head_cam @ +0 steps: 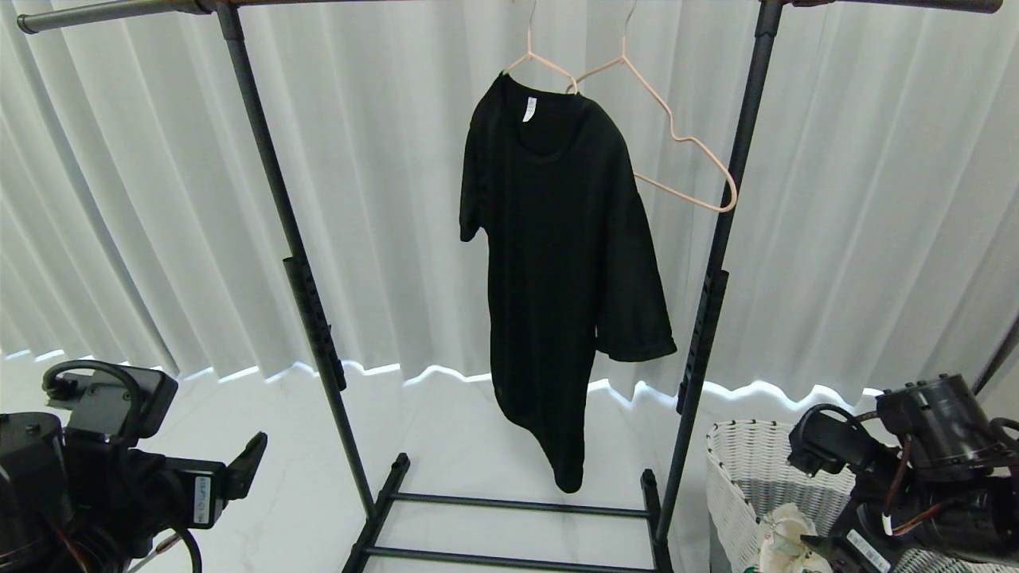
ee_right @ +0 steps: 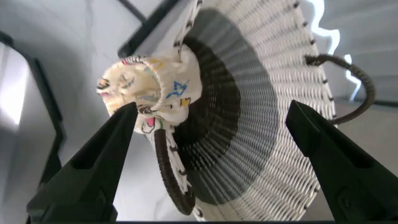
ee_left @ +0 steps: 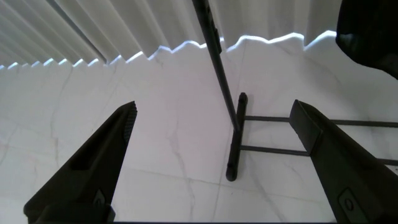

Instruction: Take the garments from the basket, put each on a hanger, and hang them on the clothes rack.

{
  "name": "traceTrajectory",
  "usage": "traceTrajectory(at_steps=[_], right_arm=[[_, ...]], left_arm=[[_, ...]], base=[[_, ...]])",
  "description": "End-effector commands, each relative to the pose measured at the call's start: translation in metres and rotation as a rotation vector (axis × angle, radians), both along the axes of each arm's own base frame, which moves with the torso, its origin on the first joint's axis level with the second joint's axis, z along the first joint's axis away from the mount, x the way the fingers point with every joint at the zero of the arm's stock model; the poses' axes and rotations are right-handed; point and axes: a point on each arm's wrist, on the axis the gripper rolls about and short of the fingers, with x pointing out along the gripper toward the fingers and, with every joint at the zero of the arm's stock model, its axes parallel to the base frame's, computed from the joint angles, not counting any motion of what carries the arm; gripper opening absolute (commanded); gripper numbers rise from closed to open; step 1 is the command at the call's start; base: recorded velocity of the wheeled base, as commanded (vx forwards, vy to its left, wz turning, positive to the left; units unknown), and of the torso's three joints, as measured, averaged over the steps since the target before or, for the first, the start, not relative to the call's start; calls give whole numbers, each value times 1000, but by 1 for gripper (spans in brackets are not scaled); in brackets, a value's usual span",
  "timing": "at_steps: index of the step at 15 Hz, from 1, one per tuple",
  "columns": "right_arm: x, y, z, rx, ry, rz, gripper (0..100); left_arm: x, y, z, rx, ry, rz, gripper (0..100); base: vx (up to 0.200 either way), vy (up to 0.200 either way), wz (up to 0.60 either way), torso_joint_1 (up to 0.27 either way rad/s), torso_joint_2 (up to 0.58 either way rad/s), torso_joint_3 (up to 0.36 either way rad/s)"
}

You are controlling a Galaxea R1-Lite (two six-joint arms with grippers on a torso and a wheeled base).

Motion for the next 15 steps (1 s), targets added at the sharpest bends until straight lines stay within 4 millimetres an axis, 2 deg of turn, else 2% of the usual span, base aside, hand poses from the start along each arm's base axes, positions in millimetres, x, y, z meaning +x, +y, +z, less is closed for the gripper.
traceTrajectory(at_steps=[1,5,9,14,15], right_arm=[[7,3,-16,-37,50,-9,100],[21,6,-31,-111,24,-64,100],[34,13,-41,-110,-28,-70,100],[30,11,-44,-144,-26,-89,100],[30,12,-43,-142,-34,-89,0]], left_arm=[[-3,1,-2,0,9,3,100],[-7,2,-5,0,14,5,100],[-7,2,-5,-2,14,7,100],[-7,2,-5,-2,14,8,100],[-7,2,-5,-2,14,8,100]], base=[[0,0,0,0,0,0],[0,0,0,0,0,0],[0,0,0,0,0,0],[0,0,0,0,0,0],[0,0,0,0,0,0]])
